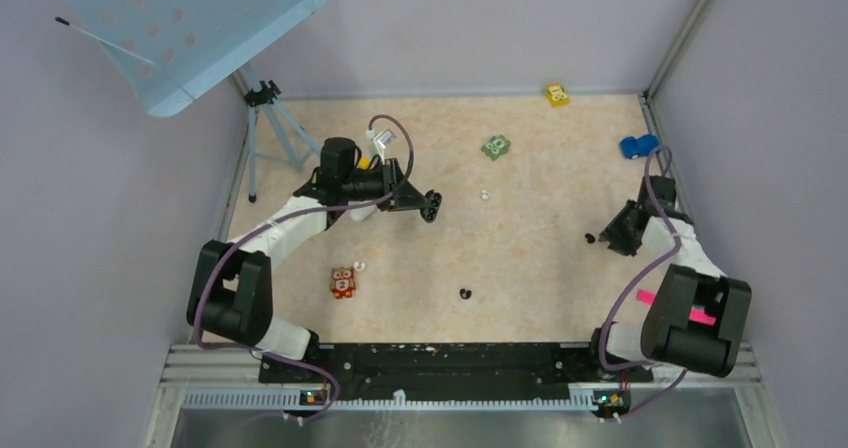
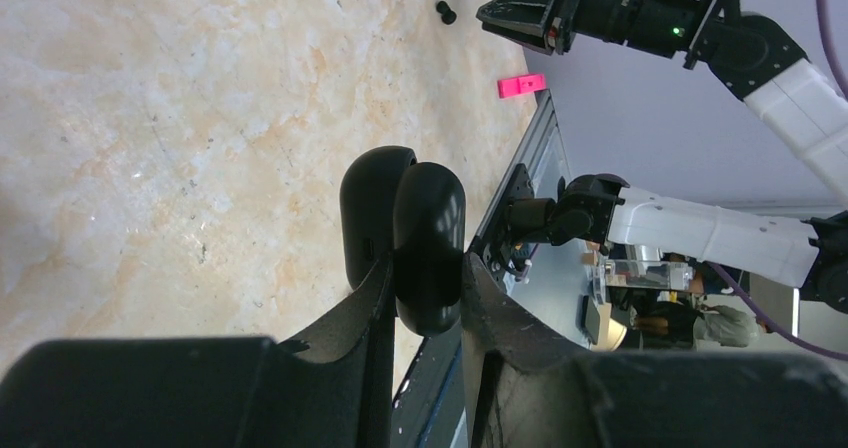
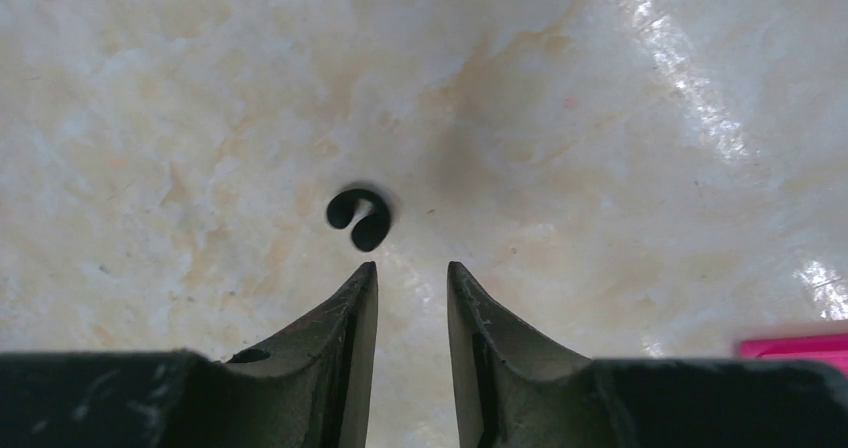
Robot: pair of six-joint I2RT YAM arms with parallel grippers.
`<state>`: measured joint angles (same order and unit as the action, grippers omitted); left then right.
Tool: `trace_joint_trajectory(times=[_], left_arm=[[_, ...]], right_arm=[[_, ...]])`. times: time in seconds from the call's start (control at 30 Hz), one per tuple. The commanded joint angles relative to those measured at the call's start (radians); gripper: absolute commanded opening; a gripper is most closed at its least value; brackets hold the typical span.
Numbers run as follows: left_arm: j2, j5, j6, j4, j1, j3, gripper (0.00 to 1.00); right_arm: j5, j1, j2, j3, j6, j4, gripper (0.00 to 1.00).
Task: Insert the wireless bluetooth earbuds into the charging case
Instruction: Pick up the right earbud from the center of the board.
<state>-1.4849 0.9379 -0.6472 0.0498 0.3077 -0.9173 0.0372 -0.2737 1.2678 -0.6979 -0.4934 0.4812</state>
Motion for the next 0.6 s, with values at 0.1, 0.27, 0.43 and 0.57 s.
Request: trace_joint_trajectory(times=[0.1,0.27,0.43,0.57], left_arm=[[0.053,0.029,0.017,0.013,0.001,-0.012,0.00],[0.061,0.069,-0.030,0.065,0.001,0.004,0.00],[0.071,0.055,-0.005,0.030,0.001,-0.009,0.00],[0.068,0.053,-0.004,0.027,0.001,-0.008,0.00]], right_arm=[[0.047,-0.023,0.136,-0.076,0.042,-0.101,0.27],[0.062,-0.023,0.176,-0.088,0.030,-0.126,0.25],[0.088,-0.023,0.186,-0.065,0.037,-0.131,0.20],[0.123,-0.023,0.151,-0.025,0.038,-0.138,0.18]])
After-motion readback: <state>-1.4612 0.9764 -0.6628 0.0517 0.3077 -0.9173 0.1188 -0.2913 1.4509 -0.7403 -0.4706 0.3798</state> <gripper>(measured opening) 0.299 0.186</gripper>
